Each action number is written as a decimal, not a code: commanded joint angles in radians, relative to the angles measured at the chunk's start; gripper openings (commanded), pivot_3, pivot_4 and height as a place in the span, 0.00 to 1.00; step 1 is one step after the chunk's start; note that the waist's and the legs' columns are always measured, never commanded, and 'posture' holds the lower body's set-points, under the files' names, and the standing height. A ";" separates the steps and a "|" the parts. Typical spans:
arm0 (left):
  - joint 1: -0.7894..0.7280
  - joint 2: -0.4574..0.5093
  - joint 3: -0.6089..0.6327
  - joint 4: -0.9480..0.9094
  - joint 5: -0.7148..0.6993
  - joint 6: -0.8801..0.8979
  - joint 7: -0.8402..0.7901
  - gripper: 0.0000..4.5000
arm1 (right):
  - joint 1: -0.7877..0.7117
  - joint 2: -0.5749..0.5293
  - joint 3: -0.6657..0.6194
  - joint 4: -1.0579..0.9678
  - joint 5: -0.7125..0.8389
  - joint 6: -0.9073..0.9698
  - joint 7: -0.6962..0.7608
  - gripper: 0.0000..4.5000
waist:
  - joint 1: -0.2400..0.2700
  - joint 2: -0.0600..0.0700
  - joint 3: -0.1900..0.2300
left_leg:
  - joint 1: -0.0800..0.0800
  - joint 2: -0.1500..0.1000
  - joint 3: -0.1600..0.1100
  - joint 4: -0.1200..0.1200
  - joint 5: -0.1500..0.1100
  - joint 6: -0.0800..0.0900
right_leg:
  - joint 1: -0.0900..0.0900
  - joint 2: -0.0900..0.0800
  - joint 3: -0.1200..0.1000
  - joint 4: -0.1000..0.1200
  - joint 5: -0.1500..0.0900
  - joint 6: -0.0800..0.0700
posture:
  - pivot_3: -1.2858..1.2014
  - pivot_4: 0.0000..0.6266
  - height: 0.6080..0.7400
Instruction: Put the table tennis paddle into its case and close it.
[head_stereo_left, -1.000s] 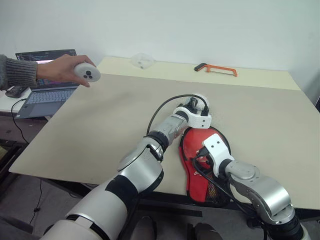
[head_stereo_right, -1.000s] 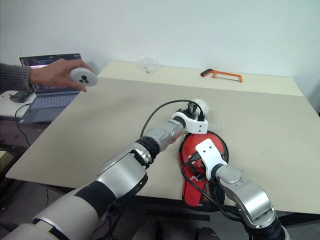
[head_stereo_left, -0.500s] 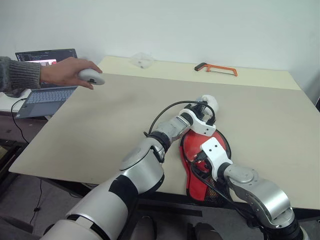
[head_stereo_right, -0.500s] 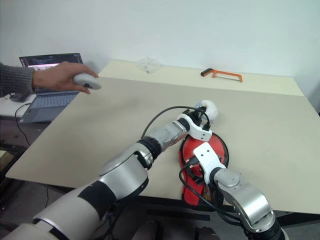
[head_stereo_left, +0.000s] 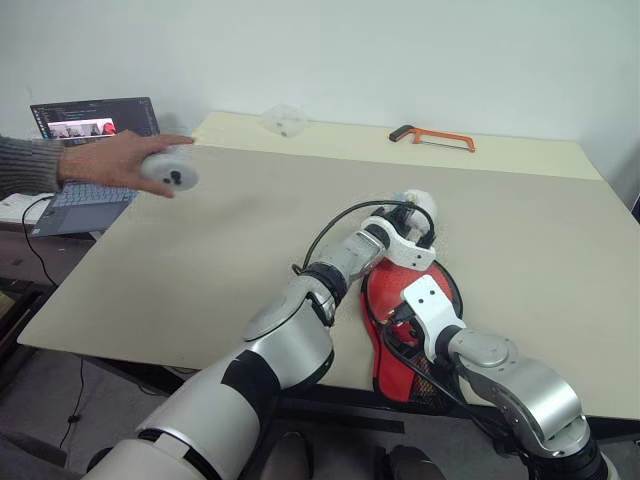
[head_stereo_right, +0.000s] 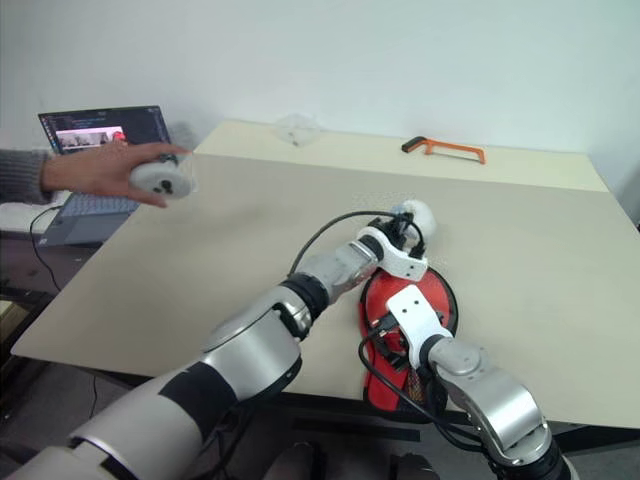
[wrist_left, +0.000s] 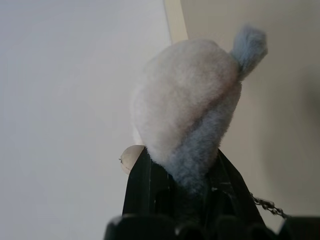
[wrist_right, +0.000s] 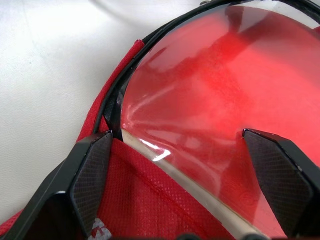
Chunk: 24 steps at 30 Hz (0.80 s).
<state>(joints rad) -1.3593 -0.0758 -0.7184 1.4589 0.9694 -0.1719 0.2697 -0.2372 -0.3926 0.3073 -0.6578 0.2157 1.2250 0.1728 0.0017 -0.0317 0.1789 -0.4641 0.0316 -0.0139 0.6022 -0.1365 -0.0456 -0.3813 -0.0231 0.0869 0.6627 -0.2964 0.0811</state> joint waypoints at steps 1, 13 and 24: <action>0.006 0.006 0.032 -0.041 -0.040 0.020 -0.064 0.05 | 0.026 -0.019 0.064 0.104 0.011 0.050 0.040 1.00 | -0.004 0.000 -0.001 | 0.000 0.000 0.000 0.000 0.000 0.000 | 0.000 0.000 0.000 0.000 0.000 0.000 | 0.52 0.24 1.00; 0.046 0.086 0.059 -0.058 -0.094 -0.058 -0.176 0.95 | -0.033 -0.054 -0.013 0.170 0.030 -0.028 0.141 1.00 | -0.019 -0.002 -0.004 | 0.003 0.000 -0.001 0.002 0.000 0.000 | 0.003 0.001 0.001 0.002 0.001 0.002 | 0.52 0.24 1.00; 0.018 0.111 0.077 -0.057 -0.114 -0.054 -0.186 0.99 | -0.166 0.204 -0.324 0.277 0.162 -0.055 0.118 1.00 | -0.030 -0.002 -0.004 | 0.000 0.000 -0.001 0.004 0.000 0.000 | -0.002 0.001 0.002 0.005 0.005 -0.002 | 0.52 0.24 1.00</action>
<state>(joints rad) -1.3089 0.0373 -0.6506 1.4382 0.8654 -0.2244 0.0756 -0.3779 -0.2000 0.0209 -0.4002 0.3744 1.1844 0.3159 -0.0278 -0.0336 0.1748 -0.4664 0.0315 -0.0141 0.6067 -0.1362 -0.0452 -0.3861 -0.0216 0.0903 0.6707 -0.2915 0.0793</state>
